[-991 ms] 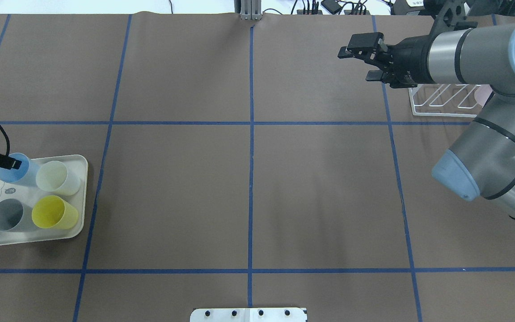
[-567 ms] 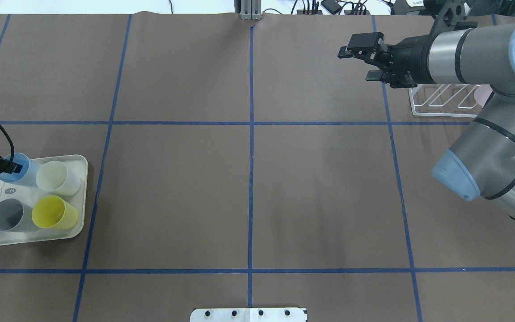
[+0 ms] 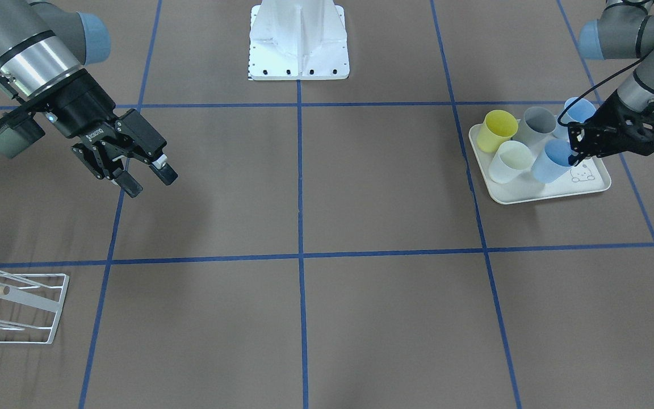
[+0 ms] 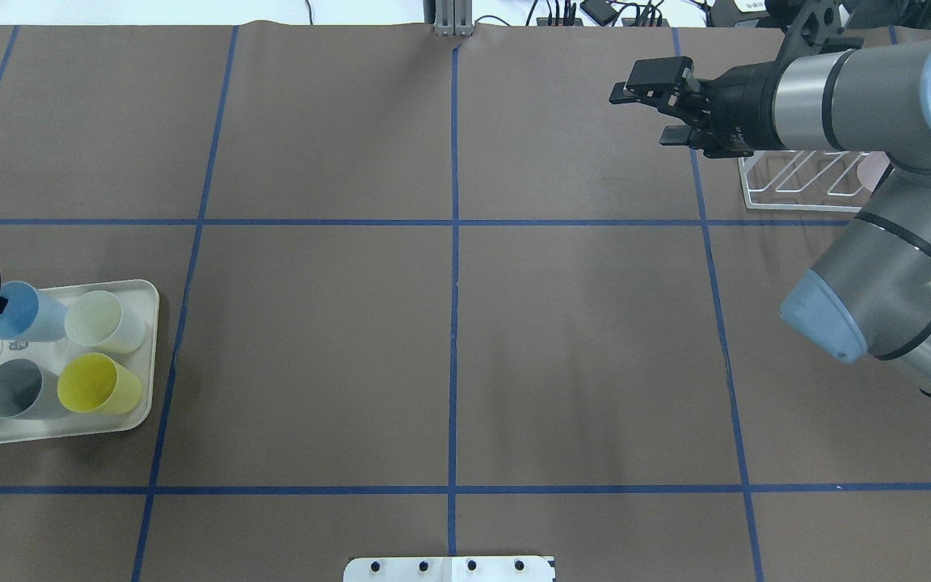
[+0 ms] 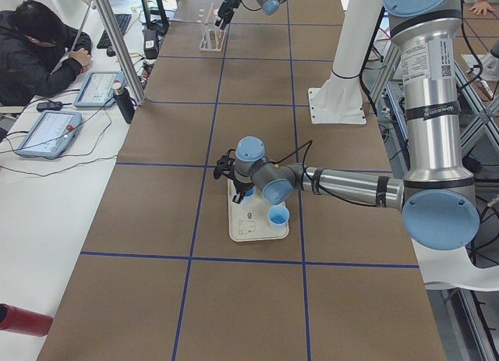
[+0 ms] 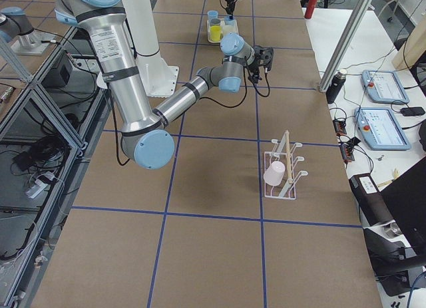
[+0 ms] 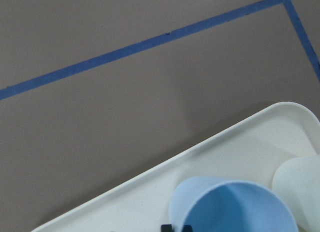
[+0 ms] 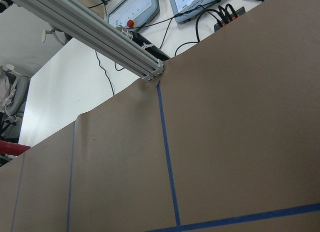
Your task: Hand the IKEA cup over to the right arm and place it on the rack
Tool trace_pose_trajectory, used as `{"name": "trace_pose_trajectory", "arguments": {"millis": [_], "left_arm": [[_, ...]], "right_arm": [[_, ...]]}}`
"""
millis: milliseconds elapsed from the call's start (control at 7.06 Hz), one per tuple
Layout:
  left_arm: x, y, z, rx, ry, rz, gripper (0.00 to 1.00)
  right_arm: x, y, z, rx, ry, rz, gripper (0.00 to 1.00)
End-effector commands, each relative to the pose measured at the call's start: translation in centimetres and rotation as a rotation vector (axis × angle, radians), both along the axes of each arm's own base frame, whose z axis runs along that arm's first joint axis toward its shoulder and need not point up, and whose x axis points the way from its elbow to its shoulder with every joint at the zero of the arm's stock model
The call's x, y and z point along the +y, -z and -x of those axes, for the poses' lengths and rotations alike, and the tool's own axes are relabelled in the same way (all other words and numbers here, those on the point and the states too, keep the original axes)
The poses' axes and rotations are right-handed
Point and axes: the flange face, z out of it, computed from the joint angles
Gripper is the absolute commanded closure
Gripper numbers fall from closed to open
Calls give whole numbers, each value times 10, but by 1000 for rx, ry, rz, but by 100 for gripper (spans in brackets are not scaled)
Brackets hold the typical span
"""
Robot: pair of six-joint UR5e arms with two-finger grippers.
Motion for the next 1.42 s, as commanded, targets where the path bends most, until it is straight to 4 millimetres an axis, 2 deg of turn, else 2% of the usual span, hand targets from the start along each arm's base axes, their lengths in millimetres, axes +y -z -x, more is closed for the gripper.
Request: {"name": "trace_pose_trajectory", "arguments": {"millis": [0,142,283,425,567,708,850,991,1133,1275], "left_arm": [[-26,9,71,-17,172,39,100],[-60,42,82,16,273,71,100],[-83,73,76,82,388,141,100],[-105,112,68,164,477,184,100],[-117,145,62,249,538,237,100],[-122,171,46,382,594,283,100],[-113,188,9,522,603,373,100],[-120,214,-16,658,662,457,100],[-115,244,-75,757,705,540,100],[-114,283,-130,850,740,604,100]], "right_arm": [[0,1,0,-2,0,-1,0],[0,1,0,-1,0,-2,0],[0,1,0,-1,0,-2,0],[-1,3,1,-2,-1,-6,0],[-1,4,1,-2,-1,-10,0],[-2,7,1,-4,-4,-14,0],[-2,8,1,-12,-7,-6,0],[-5,17,2,-32,-26,4,0],[-8,22,1,-52,-65,18,0],[-11,34,4,-81,-79,32,0]]}}
